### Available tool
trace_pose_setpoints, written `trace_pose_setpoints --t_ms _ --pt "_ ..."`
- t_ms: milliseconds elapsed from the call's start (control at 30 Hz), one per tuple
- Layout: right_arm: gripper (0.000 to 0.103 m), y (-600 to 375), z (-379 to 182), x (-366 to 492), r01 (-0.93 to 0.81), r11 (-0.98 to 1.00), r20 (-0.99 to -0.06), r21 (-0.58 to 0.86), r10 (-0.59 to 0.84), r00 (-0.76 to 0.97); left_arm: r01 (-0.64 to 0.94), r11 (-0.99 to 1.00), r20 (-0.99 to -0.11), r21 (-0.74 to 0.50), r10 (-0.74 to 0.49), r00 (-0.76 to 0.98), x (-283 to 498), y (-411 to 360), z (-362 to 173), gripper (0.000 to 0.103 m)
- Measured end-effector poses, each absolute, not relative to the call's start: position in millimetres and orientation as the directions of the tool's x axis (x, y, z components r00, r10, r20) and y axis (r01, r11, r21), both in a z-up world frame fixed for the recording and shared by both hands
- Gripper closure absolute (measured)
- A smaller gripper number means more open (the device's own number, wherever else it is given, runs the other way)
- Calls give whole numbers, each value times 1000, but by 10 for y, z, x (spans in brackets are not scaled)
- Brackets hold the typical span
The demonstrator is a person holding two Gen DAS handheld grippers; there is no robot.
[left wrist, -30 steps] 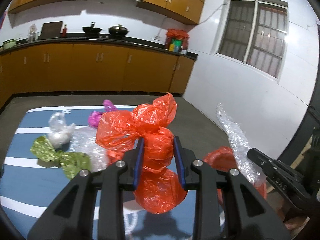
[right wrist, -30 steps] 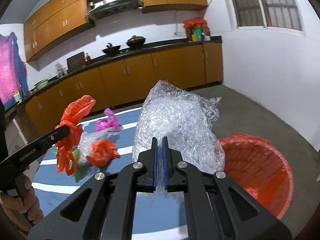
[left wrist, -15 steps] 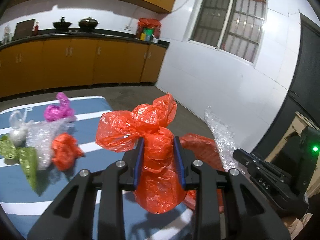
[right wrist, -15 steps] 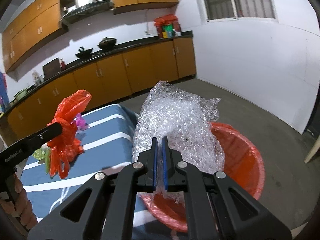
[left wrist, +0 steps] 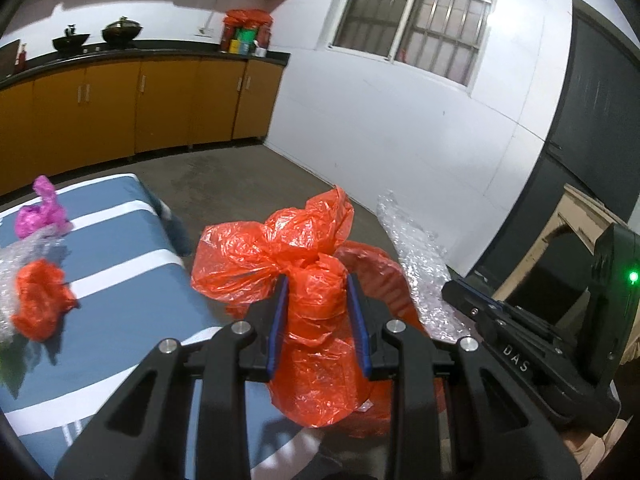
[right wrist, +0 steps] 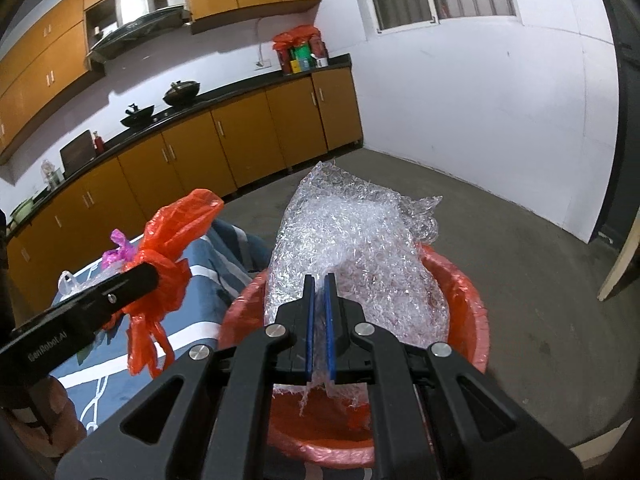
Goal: Collect trash
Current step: 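Open both tools to drop the bubble wrap and red bag into the wastebasket, then grasp a green bag with the left tool while the right tool grasps a red bag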
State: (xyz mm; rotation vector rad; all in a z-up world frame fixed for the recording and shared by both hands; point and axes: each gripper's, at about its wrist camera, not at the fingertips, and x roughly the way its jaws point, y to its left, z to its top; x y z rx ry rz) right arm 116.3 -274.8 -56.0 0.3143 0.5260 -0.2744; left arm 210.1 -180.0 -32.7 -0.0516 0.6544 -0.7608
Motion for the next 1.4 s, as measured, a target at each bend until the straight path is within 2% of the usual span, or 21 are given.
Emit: trace_pose_setpoints --t_ms 333,400,467,533,633,733,767,933,1167,1400 --pt "96 -2937 -643 1205 352 900 -540 258 -168 825 632 707 -581 -317 -671 461 2275 -2148 -531 68" --pt "89 -2957 -649 1217 352 896 -543 270 -160 825 628 711 -595 -316 -664 453 2313 -2185 -589 64" --pt "72 -2977 -680 1199 354 894 -548 275 -157 821 623 718 -604 -310 -655 454 2318 -2196 -637 59" --pt "65 -2985 -705 1172 363 891 -551 274 -164 818 615 728 -611 -303 -643 461 2332 -2153 -663 54" --pt "64 -2991 -723 1140 376 889 -558 263 -178 811 588 760 -618 -277 -610 497 2343 -2033 -685 48" --pt "50 -2982 -713 1115 392 889 -558 236 -206 804 539 810 -614 -232 -552 565 2325 -1836 -670 38" --pt "48 -2977 -704 1106 396 889 -557 231 -213 803 519 827 -613 -216 -529 587 2318 -1754 -667 37" --pt "45 -2977 -716 1073 398 887 -563 235 -210 800 451 878 -624 -161 -445 643 2277 -1422 -694 31" --pt "38 -2770 -685 1142 368 903 -557 221 -193 808 351 930 -626 -107 -337 703 2186 -916 -699 30" --pt "37 -2539 -628 1275 321 924 -548 210 -160 821 223 971 -610 -84 -227 759 2149 -320 -673 27"
